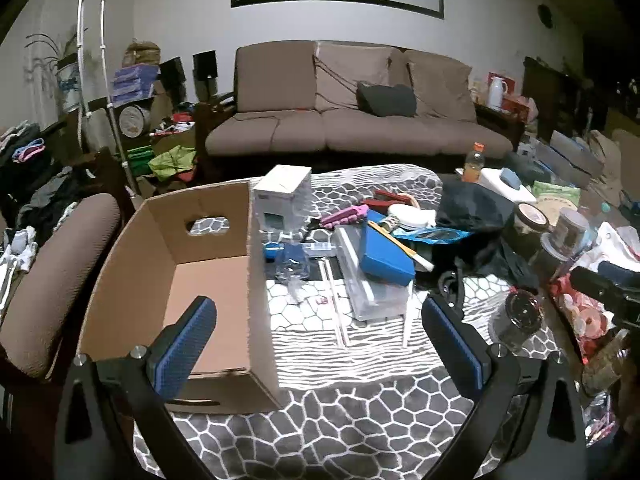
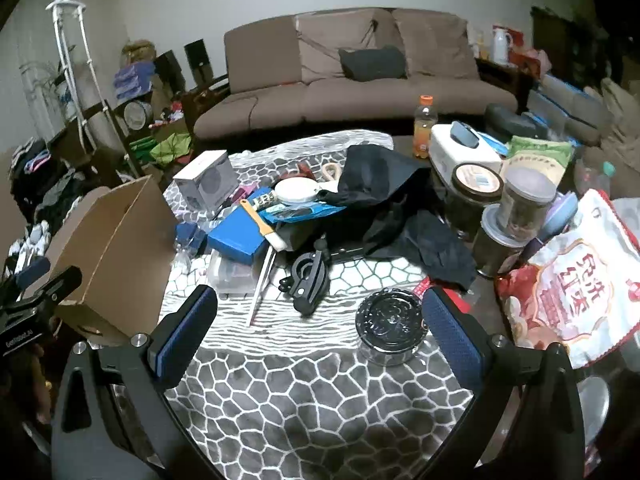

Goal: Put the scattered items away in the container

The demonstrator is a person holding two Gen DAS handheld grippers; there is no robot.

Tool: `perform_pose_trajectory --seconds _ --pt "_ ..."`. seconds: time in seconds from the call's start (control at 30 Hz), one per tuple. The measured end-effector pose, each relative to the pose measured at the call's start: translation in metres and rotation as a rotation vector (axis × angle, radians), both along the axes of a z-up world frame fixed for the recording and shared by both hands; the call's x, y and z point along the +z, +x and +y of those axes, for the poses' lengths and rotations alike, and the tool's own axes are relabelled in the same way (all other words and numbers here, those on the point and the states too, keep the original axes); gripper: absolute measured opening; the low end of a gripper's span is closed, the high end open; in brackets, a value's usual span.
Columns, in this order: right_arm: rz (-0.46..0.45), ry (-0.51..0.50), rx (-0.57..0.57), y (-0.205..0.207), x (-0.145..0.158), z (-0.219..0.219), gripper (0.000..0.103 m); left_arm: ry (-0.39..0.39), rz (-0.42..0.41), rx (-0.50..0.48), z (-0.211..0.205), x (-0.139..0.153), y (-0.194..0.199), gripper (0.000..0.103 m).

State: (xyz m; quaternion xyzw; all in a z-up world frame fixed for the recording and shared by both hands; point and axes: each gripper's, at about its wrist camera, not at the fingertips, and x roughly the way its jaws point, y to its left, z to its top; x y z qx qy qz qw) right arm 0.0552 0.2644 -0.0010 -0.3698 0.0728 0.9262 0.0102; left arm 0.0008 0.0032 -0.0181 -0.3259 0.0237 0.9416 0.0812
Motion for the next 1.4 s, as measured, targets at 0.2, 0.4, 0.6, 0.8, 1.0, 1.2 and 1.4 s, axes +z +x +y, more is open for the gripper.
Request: perform_pose_trajectory --seconds 0.2,0.4,0.6,0.8,1.0,1.2,1.4 --pt "-0.023 -0.034 0.083 -0.005 -0.006 -0.004 0.087 0.037 -0.015 -0.020 -0.001 -0.005 -0.003 0.100" --pt "-0.102 -0.072 0.184 -0.018 -0.030 -0.009 0.039 0.024 -0.054 -0.027 0.000 -0.009 -0.012 0.062" --pt "-0.126 -0.061 0.276 -0.031 -0.044 -0.023 0.035 0.061 -0.055 -0.018 -0.015 -0.006 -0.019 0.042" --pt "-0.136 -0.039 0.389 -0.077 -0.059 -0.039 0.035 0.031 -0.080 -0.033 -0.011 -0.008 -0.023 0.043" --pt "-0.149 0.089 0.449 -0.133 -0.086 -0.053 0.035 0.038 -0.076 -0.005 -0.020 -0.003 -0.021 0.076" --pt "-0.167 0.237 0.509 -0.175 -0.112 -0.079 0.035 -0.007 -0.045 0.008 -0.023 -0.001 -0.018 0.083" --pt "-0.159 0.397 0.511 -0.197 -0.128 -0.096 0.032 -0.019 -0.083 -0.038 -0.016 -0.005 -0.022 0.083"
